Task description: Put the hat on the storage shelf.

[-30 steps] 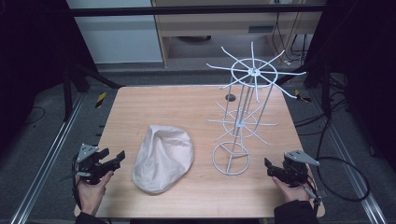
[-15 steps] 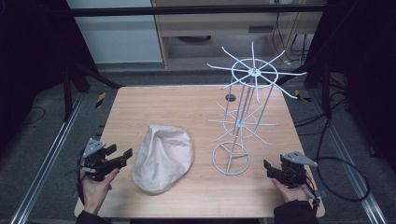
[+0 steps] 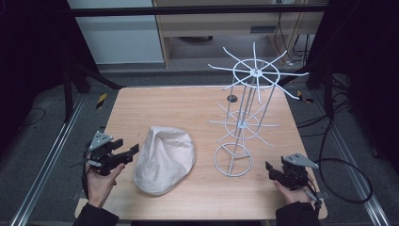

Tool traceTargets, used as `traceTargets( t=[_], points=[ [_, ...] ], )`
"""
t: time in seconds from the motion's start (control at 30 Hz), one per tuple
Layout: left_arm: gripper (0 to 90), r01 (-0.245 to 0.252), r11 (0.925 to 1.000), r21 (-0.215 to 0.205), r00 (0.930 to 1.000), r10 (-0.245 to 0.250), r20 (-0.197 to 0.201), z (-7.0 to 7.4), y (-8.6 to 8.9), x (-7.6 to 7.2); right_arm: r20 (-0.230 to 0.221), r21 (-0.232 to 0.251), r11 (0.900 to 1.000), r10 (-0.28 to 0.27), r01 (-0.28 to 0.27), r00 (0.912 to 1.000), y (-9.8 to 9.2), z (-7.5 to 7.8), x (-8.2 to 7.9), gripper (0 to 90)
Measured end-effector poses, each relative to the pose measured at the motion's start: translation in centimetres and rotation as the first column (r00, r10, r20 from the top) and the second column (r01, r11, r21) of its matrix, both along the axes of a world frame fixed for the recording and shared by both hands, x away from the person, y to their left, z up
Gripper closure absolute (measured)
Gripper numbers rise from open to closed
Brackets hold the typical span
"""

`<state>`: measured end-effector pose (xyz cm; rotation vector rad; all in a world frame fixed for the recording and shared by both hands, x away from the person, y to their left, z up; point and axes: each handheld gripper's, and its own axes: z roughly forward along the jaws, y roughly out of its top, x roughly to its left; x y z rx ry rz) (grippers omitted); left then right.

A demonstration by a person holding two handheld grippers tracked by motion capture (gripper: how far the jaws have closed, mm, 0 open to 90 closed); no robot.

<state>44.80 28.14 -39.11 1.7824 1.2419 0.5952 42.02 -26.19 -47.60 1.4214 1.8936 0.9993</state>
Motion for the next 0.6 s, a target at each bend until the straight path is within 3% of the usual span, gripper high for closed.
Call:
traceTargets(
  t=[0.23, 0.4, 0.6],
  points=[
    [30.5, 0.021, 0.9996, 0.019, 0.9995, -0.020, -0.023, 0.1, -1.2, 0.8, -0.001, 0.007, 1.000, 0.007, -0.007, 1.0000, -0.1, 0.0, 0.1, 36.4],
    [31.7, 0.034, 0.9976, 0.060, 0.9985, -0.031, -0.044, 0.0, -2.1, 1.3, -0.008, 0.009, 1.000, 0.007, -0.007, 0.9999, 0.0, 0.0, 0.1, 35.6],
    [32.4, 0.037, 0.9973, 0.063, 0.9974, -0.033, -0.063, -0.3, -2.5, 1.8, -0.014, 0.002, 1.000, 0.008, -0.008, 0.9999, 0.0, -0.1, 0.1, 35.6]
  ],
)
